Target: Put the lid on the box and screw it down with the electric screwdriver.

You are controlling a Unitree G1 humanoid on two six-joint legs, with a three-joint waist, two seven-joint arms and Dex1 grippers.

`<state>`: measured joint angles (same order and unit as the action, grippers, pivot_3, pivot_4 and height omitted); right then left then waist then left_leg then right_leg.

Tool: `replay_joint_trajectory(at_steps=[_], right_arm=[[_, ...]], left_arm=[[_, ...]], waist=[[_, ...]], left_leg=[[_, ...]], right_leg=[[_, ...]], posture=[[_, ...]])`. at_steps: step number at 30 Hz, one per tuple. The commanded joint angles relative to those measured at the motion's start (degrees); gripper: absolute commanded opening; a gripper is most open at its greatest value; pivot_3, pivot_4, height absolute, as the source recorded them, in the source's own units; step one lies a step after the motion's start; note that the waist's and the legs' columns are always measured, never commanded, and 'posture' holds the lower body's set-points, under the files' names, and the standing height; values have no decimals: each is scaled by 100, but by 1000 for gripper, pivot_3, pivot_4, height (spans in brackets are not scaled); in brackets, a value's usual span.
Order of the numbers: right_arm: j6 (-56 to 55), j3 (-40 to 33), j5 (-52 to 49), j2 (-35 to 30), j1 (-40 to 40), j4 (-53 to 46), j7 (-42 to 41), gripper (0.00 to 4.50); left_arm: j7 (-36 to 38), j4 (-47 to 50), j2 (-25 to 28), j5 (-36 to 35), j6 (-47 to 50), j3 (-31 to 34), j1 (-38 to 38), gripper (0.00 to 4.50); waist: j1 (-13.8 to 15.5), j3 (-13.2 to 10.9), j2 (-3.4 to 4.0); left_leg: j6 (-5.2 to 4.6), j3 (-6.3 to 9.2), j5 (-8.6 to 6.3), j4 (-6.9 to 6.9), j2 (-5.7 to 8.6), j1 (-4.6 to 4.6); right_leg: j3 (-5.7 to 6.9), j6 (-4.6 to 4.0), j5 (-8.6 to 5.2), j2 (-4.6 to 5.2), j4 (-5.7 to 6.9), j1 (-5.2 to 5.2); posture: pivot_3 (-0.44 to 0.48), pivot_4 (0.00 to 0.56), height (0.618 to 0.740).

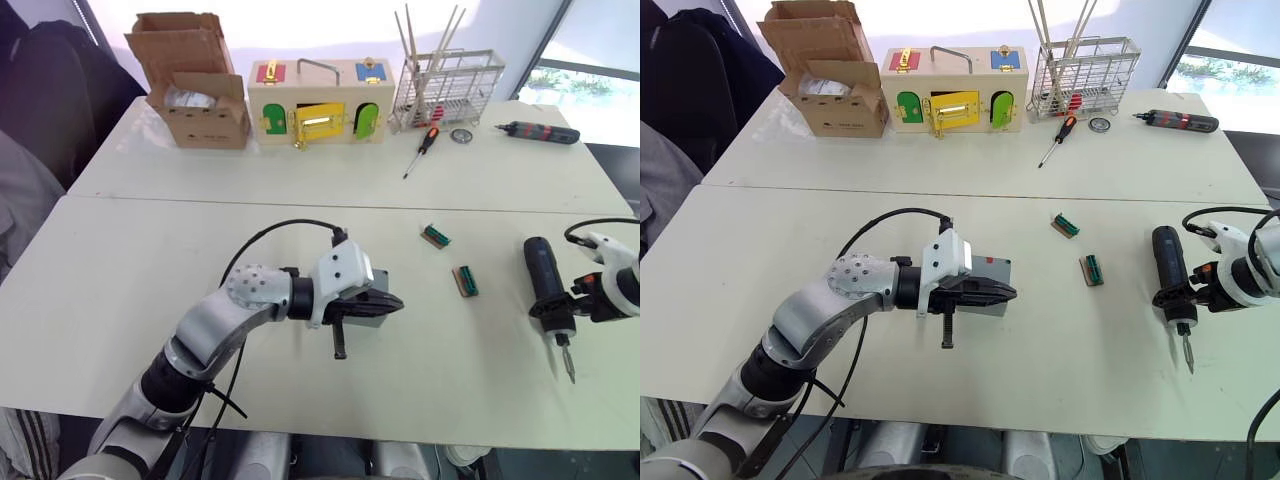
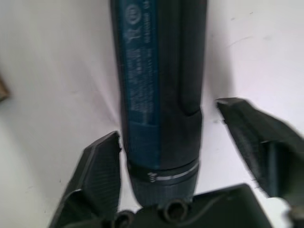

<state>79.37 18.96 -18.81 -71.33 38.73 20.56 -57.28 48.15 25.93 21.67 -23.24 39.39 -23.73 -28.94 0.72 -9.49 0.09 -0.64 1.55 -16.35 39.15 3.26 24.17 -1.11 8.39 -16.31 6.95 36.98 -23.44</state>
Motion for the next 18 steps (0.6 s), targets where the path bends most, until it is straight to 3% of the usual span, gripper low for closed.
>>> replay_joint_trajectory(at_steps=[1,3,11,14,18], right_arm=[[-64,80,132,77,16,-9,0,2215],[-64,91,172,110,2,-37,4,1827],[-408,-229,432,264,-27,165,309,1827],[-1101,-702,677,415,926,713,659,1827],[-1635,-1937,459,936,2335,1493,1607,1827]], left_arm=[[-59,104,-57,-54,-34,78,-21,0],[-68,87,-53,-44,-37,70,-23,0],[-25,13,24,-47,-54,103,-43,0],[99,-97,214,-72,-32,250,-146,0],[348,-534,403,-114,-126,486,-368,0]], waist=[[-2,0,-1],[-4,1,-2],[-6,13,-27],[-82,14,-35],[-142,-3,63]], left_leg=[[0,0,0,0,0,0],[0,1,0,0,-1,-1],[0,1,0,0,-1,-4],[0,-5,0,4,0,-12],[1,-34,1,-4,8,-5]], right_leg=[[1,0,0,0,0,0],[1,0,0,-1,0,0],[1,0,0,-1,0,3],[-3,-1,1,0,-2,12],[-30,2,1,9,9,-19]], posture=[[0,150,735],[0,150,735],[0,150,735],[0,150,735],[0,150,735]])
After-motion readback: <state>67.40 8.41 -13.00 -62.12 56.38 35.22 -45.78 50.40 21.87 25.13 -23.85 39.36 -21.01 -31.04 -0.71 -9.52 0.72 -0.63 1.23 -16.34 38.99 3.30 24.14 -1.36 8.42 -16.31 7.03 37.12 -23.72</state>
